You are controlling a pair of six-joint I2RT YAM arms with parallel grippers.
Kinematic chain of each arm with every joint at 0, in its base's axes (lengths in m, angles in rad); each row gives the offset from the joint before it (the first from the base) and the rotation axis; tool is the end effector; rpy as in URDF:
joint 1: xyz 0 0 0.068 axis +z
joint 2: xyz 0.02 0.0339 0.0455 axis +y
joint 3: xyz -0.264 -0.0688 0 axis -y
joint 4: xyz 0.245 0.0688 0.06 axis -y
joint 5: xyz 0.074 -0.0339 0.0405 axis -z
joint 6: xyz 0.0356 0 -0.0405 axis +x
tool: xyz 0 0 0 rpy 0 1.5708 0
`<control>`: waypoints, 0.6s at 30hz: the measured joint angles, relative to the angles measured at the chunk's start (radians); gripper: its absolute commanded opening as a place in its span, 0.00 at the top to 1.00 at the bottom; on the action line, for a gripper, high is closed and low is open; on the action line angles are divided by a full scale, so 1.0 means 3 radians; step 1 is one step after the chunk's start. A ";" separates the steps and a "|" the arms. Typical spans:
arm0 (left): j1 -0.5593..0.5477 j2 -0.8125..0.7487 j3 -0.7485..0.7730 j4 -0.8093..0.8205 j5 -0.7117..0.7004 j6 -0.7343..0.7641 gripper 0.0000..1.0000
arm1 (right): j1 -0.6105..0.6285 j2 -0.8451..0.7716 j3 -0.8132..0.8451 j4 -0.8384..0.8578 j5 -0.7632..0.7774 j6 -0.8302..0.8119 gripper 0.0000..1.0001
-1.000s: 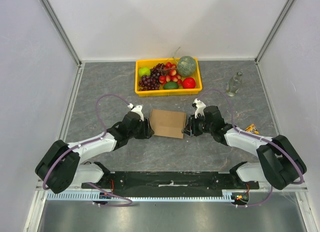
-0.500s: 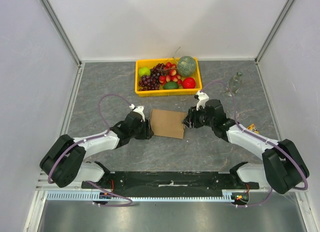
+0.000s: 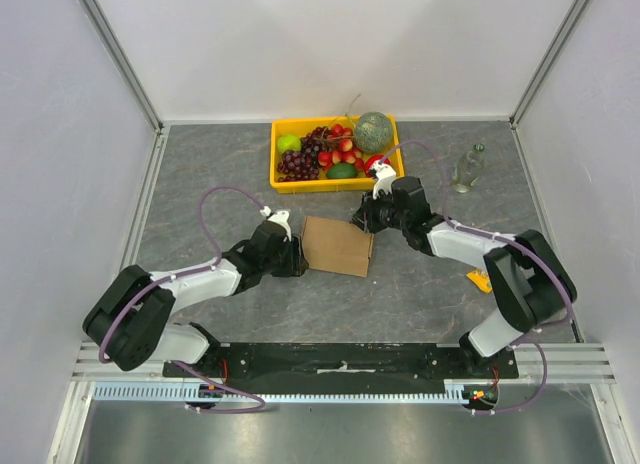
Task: Fold the paper box
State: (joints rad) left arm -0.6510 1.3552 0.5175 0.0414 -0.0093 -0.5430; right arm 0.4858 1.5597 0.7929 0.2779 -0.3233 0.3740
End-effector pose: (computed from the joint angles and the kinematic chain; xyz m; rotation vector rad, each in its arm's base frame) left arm 0.1980 -0.1504 0.1511 0.1271 2.4367 -0.5500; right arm 0.2868 0.1642 0.2001 -0.3282 2.1208 0.8513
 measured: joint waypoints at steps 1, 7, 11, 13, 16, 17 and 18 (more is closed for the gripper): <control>0.0000 0.0005 0.0004 0.0001 0.0000 0.0000 0.44 | 0.0000 0.0088 0.0000 0.0046 -0.0037 0.0005 0.72; 0.0000 0.0058 0.0041 0.0022 -0.0004 0.0004 0.44 | 0.0000 0.0285 -0.0001 0.0240 -0.0126 0.0033 0.72; 0.0000 0.0111 0.0070 0.0055 -0.0028 0.0005 0.44 | 0.0000 0.0286 -0.0003 0.0312 -0.0135 0.0037 0.72; 0.0000 0.0154 0.0103 0.0074 -0.0047 0.0005 0.44 | 0.0000 0.0292 -0.0003 0.0319 -0.0135 0.0037 0.72; 0.0000 0.0211 0.0139 0.0103 -0.0080 0.0005 0.44 | 0.0000 0.0305 -0.0004 0.0318 -0.0135 0.0037 0.73; 0.0000 0.0226 0.0148 0.0118 -0.0095 0.0005 0.44 | 0.0000 0.0306 -0.0005 0.0318 -0.0134 0.0037 0.73; 0.0000 0.0245 0.0159 0.0132 -0.0123 0.0005 0.44 | 0.0000 0.0306 -0.0008 0.0318 -0.0134 0.0037 0.73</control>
State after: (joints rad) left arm -0.6510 1.4288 0.5652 0.0811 -0.0463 -0.5415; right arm 0.4858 1.6516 0.7906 0.3733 -0.3634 0.3851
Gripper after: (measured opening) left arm 0.560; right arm 0.276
